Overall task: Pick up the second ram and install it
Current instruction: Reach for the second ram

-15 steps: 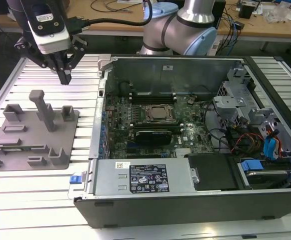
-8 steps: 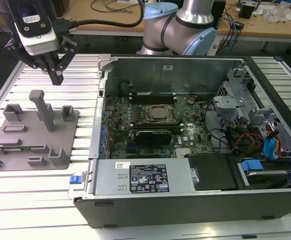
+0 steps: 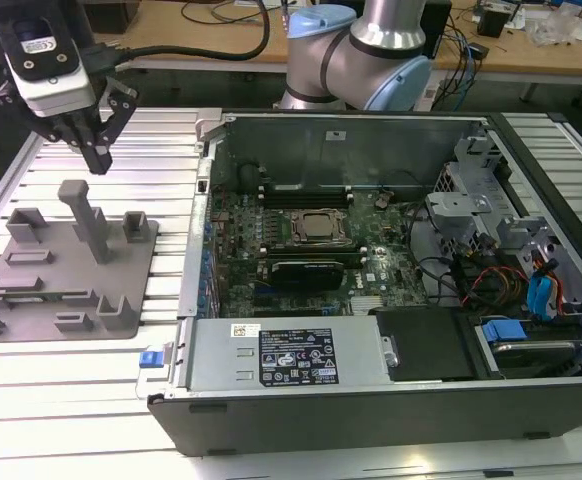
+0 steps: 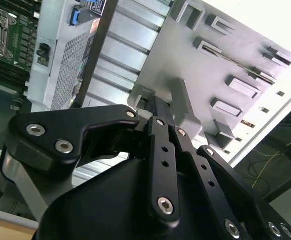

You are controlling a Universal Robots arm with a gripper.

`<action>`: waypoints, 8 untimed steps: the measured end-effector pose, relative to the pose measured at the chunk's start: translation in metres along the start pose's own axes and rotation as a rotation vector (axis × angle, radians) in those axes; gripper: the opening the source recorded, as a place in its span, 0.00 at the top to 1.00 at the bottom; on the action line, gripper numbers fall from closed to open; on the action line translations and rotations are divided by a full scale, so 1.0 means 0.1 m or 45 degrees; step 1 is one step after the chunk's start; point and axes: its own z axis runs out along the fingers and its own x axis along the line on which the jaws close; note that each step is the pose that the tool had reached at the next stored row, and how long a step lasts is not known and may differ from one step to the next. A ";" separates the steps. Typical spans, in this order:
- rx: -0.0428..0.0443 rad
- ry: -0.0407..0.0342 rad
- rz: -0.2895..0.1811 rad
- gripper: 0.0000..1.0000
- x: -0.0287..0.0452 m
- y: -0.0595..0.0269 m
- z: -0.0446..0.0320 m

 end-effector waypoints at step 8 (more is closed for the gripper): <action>0.000 -0.0001 0.000 0.92 0.214 -0.017 0.022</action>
